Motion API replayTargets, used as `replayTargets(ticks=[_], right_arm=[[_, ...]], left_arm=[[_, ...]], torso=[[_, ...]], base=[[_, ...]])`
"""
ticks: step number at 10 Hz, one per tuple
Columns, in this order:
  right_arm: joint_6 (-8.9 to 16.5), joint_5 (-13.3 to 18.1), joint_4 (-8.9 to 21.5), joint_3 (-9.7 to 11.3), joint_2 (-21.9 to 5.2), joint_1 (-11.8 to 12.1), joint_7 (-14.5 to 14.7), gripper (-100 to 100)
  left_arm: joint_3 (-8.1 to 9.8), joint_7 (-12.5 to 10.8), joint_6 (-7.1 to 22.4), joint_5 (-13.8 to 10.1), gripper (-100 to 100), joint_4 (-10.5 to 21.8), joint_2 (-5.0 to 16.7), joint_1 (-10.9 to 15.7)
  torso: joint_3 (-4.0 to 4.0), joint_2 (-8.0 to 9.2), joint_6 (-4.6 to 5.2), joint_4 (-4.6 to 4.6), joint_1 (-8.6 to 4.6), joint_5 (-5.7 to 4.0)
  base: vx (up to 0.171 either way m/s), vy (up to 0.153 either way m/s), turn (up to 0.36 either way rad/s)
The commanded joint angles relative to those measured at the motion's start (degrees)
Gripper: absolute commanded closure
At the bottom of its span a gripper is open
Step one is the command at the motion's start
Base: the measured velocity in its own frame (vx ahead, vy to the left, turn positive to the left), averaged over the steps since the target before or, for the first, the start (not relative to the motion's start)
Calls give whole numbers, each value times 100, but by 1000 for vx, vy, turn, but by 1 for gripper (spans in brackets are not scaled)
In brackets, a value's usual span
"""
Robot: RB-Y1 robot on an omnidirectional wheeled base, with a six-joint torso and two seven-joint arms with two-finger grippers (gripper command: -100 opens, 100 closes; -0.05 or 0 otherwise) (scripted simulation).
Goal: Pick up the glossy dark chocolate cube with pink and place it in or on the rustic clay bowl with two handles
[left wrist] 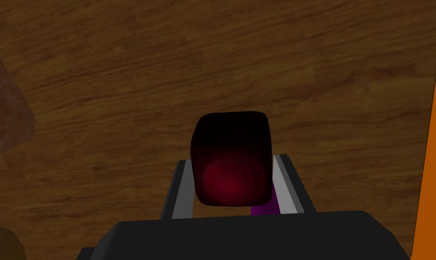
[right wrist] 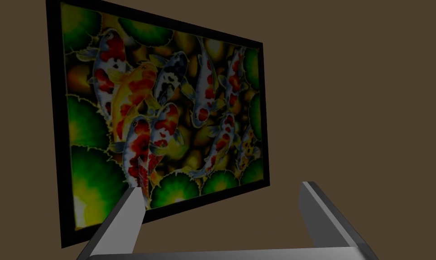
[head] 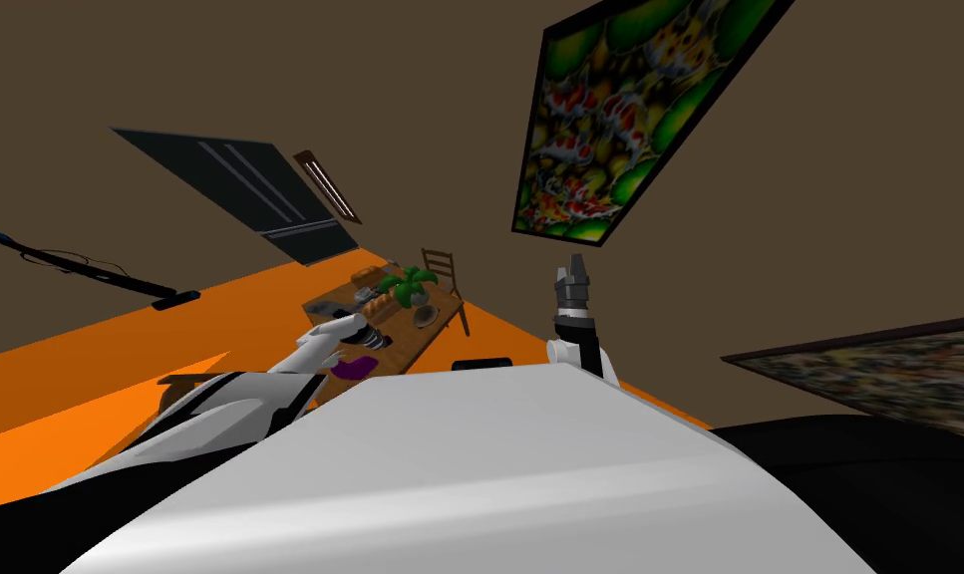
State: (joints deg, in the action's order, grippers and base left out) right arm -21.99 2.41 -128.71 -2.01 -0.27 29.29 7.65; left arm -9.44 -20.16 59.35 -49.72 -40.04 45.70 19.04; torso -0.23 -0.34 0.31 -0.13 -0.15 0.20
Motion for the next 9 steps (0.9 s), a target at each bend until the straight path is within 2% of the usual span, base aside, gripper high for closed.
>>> replayTargets(ticks=[1, 3, 4, 6, 8, 9], right_arm=[[0, 0, 0, 0, 0, 0, 0, 0], [0, 0, 0, 0, 0, 0, 0, 0], [0, 0, 0, 0, 0, 0, 0, 0], [0, 0, 0, 0, 0, 0, 0, 0], [0, 0, 0, 0, 0, 1, 0, 0], [0, 0, 0, 0, -1, 1, 0, 0]], left_arm=[[-211, 16, 112, 77, 100, -76, 176, 97], [-426, 12, 287, 129, 100, -278, 381, 212], [-460, 7, 357, 114, 100, -361, 417, 259], [-458, -4, 469, 50, 100, -498, 428, 333], [-458, -4, 469, 50, 100, -498, 428, 333], [-404, -17, 587, -57, 100, -649, 404, 412]], torso=[[0, 0, 0, 0, 0, 0], [-3, -5, 3, -1, -8, -3], [-7, -14, 10, -1, -15, -2], [-14, -29, 16, -1, -8, 2], [-19, -38, 11, -3, 6, 6], [-18, -34, 3, -3, 16, 8]], base=[[-60, -63, 60], [-45, -81, 55], [-18, -77, -31], [-2, -38, -87], [9, -9, -32], [8, -5, -170]])
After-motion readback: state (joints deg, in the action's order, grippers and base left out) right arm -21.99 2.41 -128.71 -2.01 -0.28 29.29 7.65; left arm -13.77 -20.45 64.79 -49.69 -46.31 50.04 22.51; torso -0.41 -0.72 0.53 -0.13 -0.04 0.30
